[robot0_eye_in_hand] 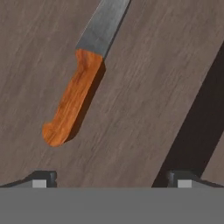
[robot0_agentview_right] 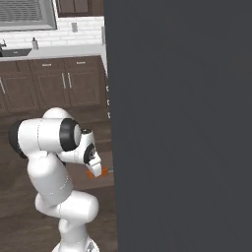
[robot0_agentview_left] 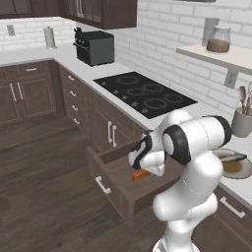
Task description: Pick up the knife from the drawer and place it on the cutting board. Then place the meat from the plate to the cutting board.
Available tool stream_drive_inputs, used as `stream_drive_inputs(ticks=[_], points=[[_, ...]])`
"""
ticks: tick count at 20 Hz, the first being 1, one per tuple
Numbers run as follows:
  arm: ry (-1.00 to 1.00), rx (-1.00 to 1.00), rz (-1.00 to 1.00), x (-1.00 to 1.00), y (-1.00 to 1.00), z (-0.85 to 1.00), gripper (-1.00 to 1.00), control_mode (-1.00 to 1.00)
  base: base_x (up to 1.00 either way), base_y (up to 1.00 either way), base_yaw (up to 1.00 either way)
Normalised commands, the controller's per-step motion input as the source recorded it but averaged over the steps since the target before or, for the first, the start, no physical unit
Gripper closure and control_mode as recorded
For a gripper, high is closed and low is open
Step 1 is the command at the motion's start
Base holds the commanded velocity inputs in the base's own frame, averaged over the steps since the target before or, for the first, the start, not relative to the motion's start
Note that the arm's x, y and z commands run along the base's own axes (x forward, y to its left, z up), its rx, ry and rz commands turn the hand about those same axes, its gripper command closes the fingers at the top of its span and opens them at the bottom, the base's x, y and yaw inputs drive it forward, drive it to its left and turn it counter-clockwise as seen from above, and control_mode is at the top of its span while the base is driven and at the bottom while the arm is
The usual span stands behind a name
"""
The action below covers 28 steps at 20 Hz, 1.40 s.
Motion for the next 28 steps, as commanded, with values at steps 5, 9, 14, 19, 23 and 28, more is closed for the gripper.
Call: stream_drive_inputs(ticks=[5, 9, 14, 19, 23, 28], points=[[0.00, -0.05, 0.00, 0.28, 0.01, -0.34, -1.00, -1.00, 0.00, 0.00, 0.00], [0.00, -0.01, 0.00, 0.31, 0.11, -0.19, -1.00, -1.00, 0.00, 0.00, 0.00], [0.00, 0.00, 0.00, 0.27, 0.07, -0.05, -1.00, -1.00, 0.00, 0.00, 0.00], [0.00, -0.02, 0.00, 0.18, 0.00, -0.32, -1.00, -1.00, 0.00, 0.00, 0.00], [0.00, -0.02, 0.00, 0.22, 0.01, -0.30, -1.00, -1.00, 0.00, 0.00, 0.00], [0.00, -0.04, 0.00, 0.15, 0.01, -0.35, -1.00, -1.00, 0.00, 0.00, 0.00]])
